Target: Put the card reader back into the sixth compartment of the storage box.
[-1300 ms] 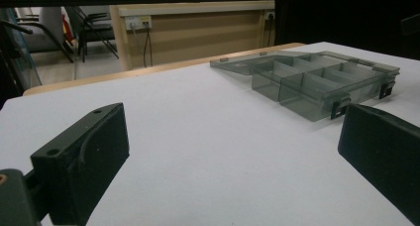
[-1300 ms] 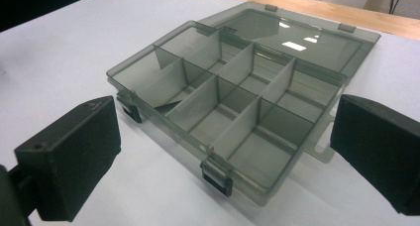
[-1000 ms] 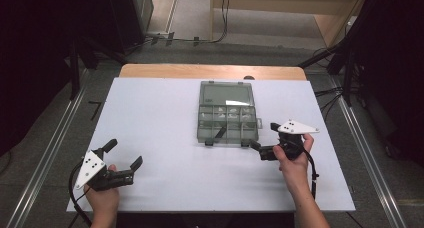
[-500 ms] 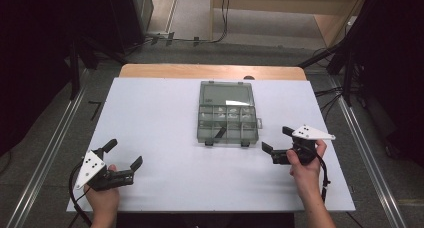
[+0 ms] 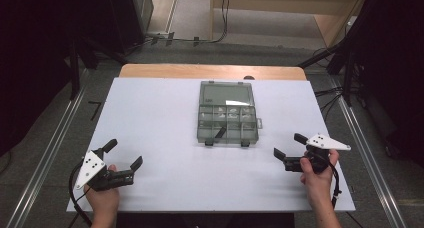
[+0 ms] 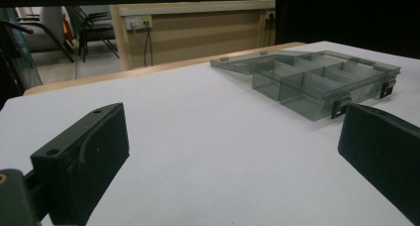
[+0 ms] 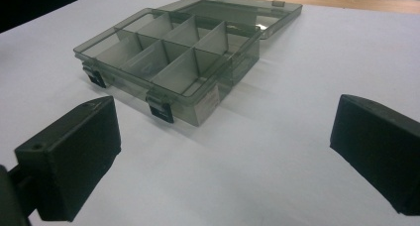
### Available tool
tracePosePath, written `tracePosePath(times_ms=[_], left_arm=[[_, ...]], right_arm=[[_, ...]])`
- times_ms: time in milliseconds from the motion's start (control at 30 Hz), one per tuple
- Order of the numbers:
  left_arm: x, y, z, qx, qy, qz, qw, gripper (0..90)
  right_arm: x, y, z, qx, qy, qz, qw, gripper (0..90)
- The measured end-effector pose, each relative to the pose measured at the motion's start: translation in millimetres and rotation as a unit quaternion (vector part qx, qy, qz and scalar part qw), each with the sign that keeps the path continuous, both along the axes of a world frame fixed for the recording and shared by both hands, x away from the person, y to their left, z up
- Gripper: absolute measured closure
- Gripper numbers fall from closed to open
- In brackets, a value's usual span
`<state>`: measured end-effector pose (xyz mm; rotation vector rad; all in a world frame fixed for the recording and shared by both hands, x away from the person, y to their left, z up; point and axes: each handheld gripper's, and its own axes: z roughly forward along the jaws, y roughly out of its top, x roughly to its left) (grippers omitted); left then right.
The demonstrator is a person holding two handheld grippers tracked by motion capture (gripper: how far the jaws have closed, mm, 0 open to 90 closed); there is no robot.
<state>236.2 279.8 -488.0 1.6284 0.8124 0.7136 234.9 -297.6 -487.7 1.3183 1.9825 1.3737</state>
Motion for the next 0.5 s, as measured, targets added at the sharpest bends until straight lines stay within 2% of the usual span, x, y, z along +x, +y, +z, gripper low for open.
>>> tracePosePath(times_ms=[500], left_arm=[[-0.2,0.2,0.1,-0.002,-0.001,0.0,1.0,0.0]], right_arm=[[-20.5,-21.1,-13.0,0.021,-0.031,-0.008,0.9993,0.0]])
